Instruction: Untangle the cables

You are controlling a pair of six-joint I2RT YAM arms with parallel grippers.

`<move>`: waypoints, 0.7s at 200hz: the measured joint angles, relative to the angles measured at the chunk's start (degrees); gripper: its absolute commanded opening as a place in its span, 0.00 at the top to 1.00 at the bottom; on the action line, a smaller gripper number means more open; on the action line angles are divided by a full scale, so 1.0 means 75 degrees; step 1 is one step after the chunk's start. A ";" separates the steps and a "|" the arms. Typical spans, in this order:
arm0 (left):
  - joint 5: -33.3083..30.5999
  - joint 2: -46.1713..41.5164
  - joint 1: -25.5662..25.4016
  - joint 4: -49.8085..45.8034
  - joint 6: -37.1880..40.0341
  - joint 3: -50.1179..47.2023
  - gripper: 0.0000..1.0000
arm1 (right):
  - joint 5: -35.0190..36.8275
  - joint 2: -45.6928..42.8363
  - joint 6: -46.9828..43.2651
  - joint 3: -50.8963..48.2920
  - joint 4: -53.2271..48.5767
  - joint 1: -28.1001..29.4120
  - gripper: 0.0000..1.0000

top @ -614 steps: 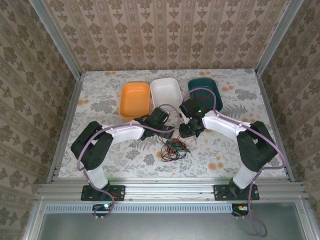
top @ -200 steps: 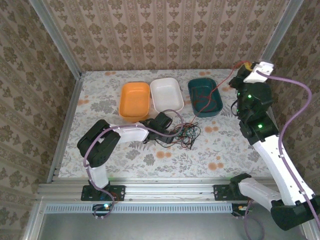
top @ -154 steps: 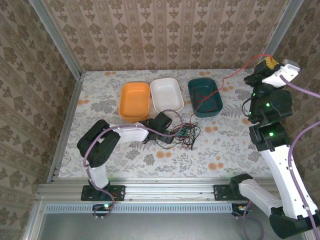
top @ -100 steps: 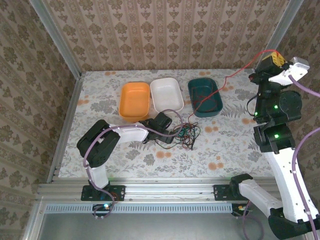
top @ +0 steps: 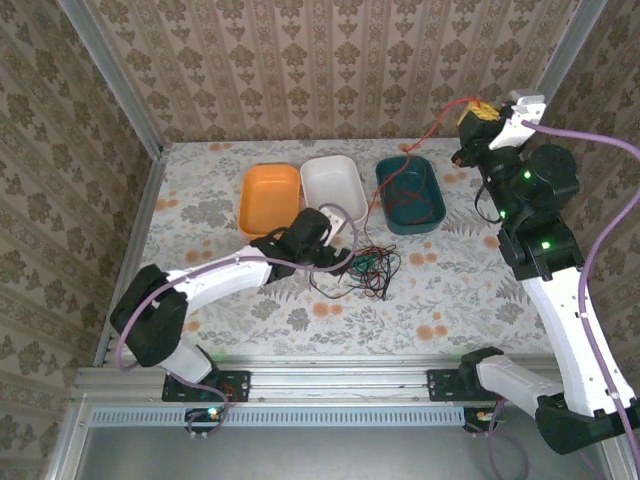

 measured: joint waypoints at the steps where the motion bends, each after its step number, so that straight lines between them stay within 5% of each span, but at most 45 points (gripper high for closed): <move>1: 0.0012 -0.0006 0.0000 0.0003 0.0015 0.0026 0.00 | -0.0015 0.0006 0.0000 0.0003 -0.0017 0.0000 1.00; 77: 0.0420 0.1209 0.0163 0.1017 0.0344 0.1918 0.08 | -0.1029 0.0058 0.0175 0.0009 -0.1032 0.0000 1.00; 140: 0.0122 0.2396 0.0612 0.1454 -0.0367 0.2515 0.90 | -0.1166 -0.0297 0.0201 0.0009 -0.1437 -0.0009 1.00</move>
